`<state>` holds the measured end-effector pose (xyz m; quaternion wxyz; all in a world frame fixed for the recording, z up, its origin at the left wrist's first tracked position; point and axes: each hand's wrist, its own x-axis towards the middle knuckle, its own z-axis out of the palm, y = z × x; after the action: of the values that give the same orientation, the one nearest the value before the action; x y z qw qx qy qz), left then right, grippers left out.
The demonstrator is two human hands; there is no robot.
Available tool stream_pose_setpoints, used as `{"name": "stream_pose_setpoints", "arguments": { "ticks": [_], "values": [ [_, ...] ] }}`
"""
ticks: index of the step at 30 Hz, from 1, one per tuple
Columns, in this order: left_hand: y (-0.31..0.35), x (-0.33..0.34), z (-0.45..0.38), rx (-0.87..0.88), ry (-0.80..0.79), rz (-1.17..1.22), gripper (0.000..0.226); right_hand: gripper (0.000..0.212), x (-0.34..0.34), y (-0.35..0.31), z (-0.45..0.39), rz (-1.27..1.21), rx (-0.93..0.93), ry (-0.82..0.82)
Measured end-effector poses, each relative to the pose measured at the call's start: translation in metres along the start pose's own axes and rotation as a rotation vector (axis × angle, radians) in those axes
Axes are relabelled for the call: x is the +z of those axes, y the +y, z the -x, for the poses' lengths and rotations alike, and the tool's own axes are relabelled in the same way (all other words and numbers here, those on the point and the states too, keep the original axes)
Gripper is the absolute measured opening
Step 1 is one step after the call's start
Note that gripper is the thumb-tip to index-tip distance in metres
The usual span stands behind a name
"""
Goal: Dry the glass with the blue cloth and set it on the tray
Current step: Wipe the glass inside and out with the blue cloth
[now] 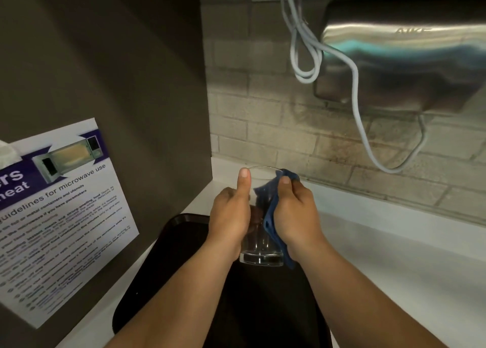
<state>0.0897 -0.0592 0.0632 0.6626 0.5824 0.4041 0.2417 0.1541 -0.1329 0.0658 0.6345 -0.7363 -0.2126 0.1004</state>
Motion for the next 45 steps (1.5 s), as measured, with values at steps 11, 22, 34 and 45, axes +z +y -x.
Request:
{"name": "stream_pose_setpoints", "arguments": {
  "ticks": [11, 22, 34, 45],
  "values": [
    [0.01, -0.001, 0.01, -0.161, -0.228, 0.192, 0.078, 0.053, -0.008, -0.009, -0.008, -0.182, 0.333, -0.091],
    [0.016, -0.008, 0.008, -0.218, -0.122, 0.304, 0.081, 0.018, -0.033, 0.007, 0.027, 0.11, -0.151, -0.531],
    [0.024, -0.004, 0.01, -0.156, -0.038, 0.301, 0.075, 0.031, -0.011, -0.003, 0.028, -0.046, 0.035, -0.293],
    [0.013, -0.006, 0.009, -0.145, -0.093, 0.372, 0.076, 0.045, -0.002, -0.01, -0.009, -0.128, 0.019, -0.137]
  ]
}}
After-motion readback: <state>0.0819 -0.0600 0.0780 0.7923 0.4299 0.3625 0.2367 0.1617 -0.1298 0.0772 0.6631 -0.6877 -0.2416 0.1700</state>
